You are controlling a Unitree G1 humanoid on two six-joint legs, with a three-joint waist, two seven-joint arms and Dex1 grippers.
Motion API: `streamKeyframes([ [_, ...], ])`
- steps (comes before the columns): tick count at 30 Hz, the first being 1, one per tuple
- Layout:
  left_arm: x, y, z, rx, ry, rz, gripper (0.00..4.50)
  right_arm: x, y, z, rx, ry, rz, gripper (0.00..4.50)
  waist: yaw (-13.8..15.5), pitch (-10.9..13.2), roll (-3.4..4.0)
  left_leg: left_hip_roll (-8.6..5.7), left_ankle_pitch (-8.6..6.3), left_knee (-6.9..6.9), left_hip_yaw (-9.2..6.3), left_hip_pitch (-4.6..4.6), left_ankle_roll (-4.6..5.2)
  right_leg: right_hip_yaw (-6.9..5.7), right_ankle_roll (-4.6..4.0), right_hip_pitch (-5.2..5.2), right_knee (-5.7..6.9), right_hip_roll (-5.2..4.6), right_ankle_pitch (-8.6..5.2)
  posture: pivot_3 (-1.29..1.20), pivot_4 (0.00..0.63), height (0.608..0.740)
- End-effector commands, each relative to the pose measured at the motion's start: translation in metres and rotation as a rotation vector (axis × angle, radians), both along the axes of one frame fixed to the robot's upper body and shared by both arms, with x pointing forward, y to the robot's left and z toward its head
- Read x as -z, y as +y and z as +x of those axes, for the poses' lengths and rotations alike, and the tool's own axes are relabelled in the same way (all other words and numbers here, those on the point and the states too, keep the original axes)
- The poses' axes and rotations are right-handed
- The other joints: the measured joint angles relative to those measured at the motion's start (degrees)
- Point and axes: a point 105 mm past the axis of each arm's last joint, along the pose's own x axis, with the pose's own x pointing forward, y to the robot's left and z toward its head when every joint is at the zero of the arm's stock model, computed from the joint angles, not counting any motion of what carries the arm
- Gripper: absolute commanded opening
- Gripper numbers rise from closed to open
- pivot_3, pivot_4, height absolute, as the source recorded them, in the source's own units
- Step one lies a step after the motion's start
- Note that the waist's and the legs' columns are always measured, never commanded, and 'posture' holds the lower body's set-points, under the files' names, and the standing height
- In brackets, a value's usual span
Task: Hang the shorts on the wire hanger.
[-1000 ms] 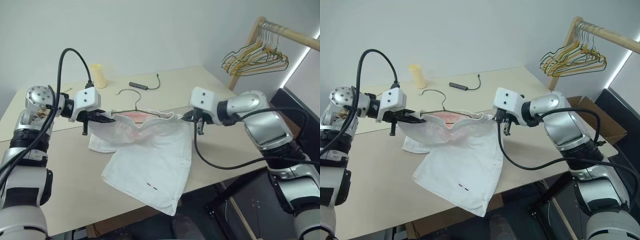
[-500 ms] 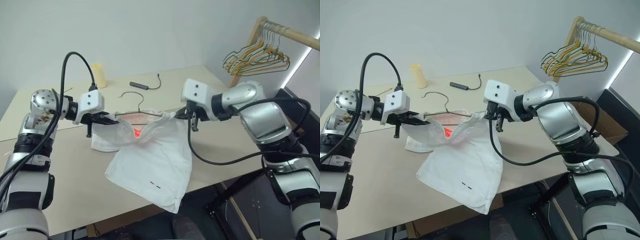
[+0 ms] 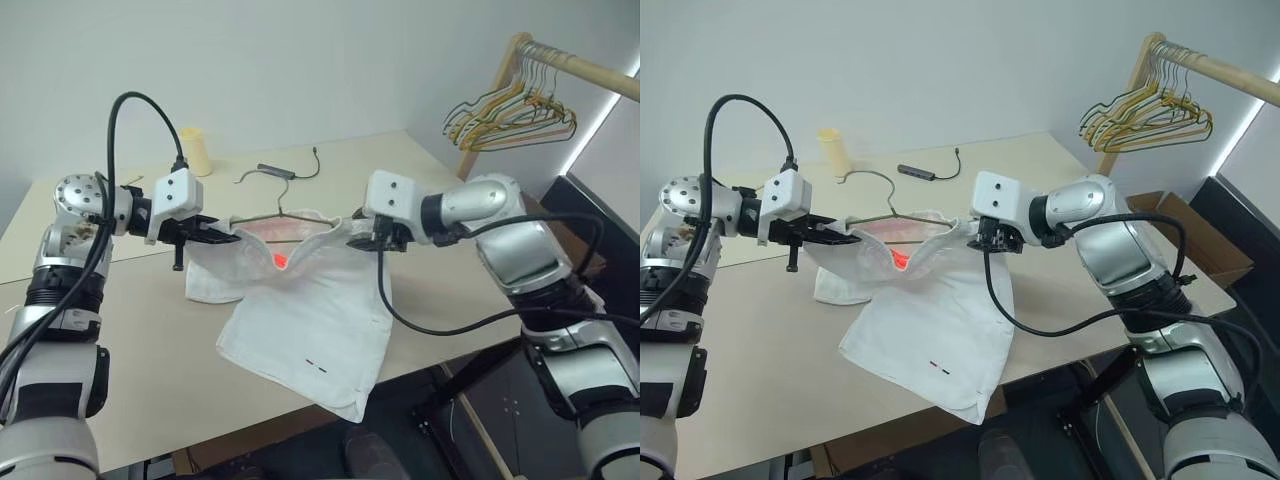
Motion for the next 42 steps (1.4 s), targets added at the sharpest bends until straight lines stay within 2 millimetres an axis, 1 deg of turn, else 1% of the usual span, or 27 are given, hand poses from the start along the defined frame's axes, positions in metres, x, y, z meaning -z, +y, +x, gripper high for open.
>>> streamKeyframes([
  [1,-0.015,0.000,-0.002,0.019,-0.055,-0.013,0.00,-0.016,-0.001,-0.002,-0.021,-0.014,0.064,2.80,0.0,0.0,0.00,0.00,0.00,0.00,0.00,0.00,0.00,0.00,0.00,0.00,0.00,0.00,0.00,-0.26,0.000,0.740],
  [7,-0.012,-0.005,-0.003,0.042,-0.049,-0.009,0.00,-0.015,0.005,-0.012,-0.088,0.090,0.101,2.80,0.0,0.0,0.00,0.00,0.00,0.00,0.00,0.00,0.00,0.00,0.00,0.00,0.00,-0.01,0.00,-0.26,0.000,0.740],
  [12,-0.012,-0.010,-0.004,0.067,-0.049,-0.006,0.00,-0.007,0.010,-0.014,-0.101,0.147,0.086,2.80,0.0,0.0,0.00,0.00,0.00,0.00,0.00,0.00,0.00,0.00,0.00,0.00,0.00,-0.01,0.00,-0.26,0.000,0.740],
  [13,-0.011,-0.010,-0.004,0.069,-0.049,-0.005,0.00,-0.006,0.011,-0.013,-0.100,0.150,0.087,2.43,-0.1,0.0,0.00,0.00,0.00,0.00,0.00,0.00,0.00,0.00,0.00,0.00,0.00,0.00,0.00,-0.26,0.000,0.740],
  [14,-0.011,-0.011,-0.005,0.072,-0.047,-0.002,0.00,-0.006,0.012,-0.012,-0.096,0.152,0.088,2.21,-0.1,0.0,0.00,0.00,0.00,0.00,0.00,0.00,0.00,0.00,0.00,0.00,0.01,0.00,0.00,-0.26,0.000,0.740],
  [20,-0.009,-0.010,-0.006,0.076,-0.042,-0.001,0.00,-0.003,0.013,-0.008,-0.084,0.154,0.076,0.17,0.0,0.0,0.00,-0.01,0.00,0.00,-0.01,0.00,0.01,0.00,0.00,0.00,0.02,-0.02,0.00,-0.26,0.000,0.740],
  [21,-0.009,-0.010,-0.006,0.076,-0.042,-0.001,0.00,-0.003,0.013,-0.007,-0.082,0.155,0.074,0.02,0.0,0.0,0.00,0.00,0.00,0.00,-0.01,-0.01,0.01,0.00,0.00,0.00,0.01,-0.02,0.00,-0.26,0.000,0.740],
  [26,-0.008,-0.010,-0.003,0.072,-0.093,-0.004,0.00,0.000,0.012,-0.006,-0.071,0.144,0.066,0.02,0.0,0.0,0.00,-0.01,0.00,0.00,-0.01,0.00,0.01,0.00,0.00,0.00,0.03,-0.02,0.00,-0.26,0.000,0.740],
  [28,-0.010,-0.009,0.004,0.037,-0.117,-0.011,0.64,0.000,0.011,-0.004,-0.056,0.145,0.070,0.00,0.0,0.0,0.00,-0.01,0.01,0.00,-0.01,0.00,0.01,0.00,0.00,0.00,0.02,-0.03,0.01,-0.27,0.000,0.740],
  [29,-0.011,-0.008,0.006,0.027,-0.129,-0.009,0.86,0.001,0.011,-0.004,-0.053,0.143,0.071,0.00,0.0,0.0,0.00,-0.02,0.01,0.00,-0.01,0.00,0.01,0.00,0.00,0.00,0.03,-0.04,0.01,-0.27,0.000,0.740],
  [31,-0.013,-0.007,0.008,0.012,-0.148,-0.020,1.47,0.000,0.008,-0.004,-0.041,0.139,0.081,0.00,0.0,0.0,0.00,-0.02,0.01,0.00,-0.01,0.00,0.01,0.00,0.00,0.00,0.03,-0.04,0.01,-0.27,0.000,0.740],
  [33,-0.018,-0.005,0.012,-0.014,-0.177,-0.038,2.15,0.000,0.004,-0.002,-0.012,0.135,0.102,0.00,0.0,0.0,0.00,-0.02,0.01,0.00,-0.02,-0.01,0.01,-0.01,0.00,0.00,0.02,-0.04,0.01,-0.27,0.000,0.740],
  [35,-0.026,-0.004,0.017,-0.049,-0.208,-0.097,2.82,0.000,-0.001,0.001,0.031,0.142,0.131,0.00,-0.1,0.0,0.00,-0.03,0.01,0.00,-0.02,-0.02,0.01,-0.02,0.00,0.00,0.01,-0.06,0.01,-0.28,0.000,0.740],
  [40,-0.043,-0.001,0.019,-0.107,-0.262,-0.249,4.40,-0.001,-0.017,0.000,0.127,0.154,0.195,0.00,-0.2,0.0,0.00,-0.07,0.01,0.01,-0.03,-0.03,0.01,-0.03,0.01,0.00,0.02,-0.14,0.01,-0.31,0.000,0.740],
  [42,-0.049,0.000,0.020,-0.128,-0.285,-0.294,4.46,-0.002,-0.023,0.000,0.167,0.159,0.223,0.00,-0.4,0.0,0.00,-0.08,0.01,0.00,-0.03,-0.03,0.01,-0.03,0.02,0.00,0.02,-0.15,0.01,-0.32,0.000,0.740],
])
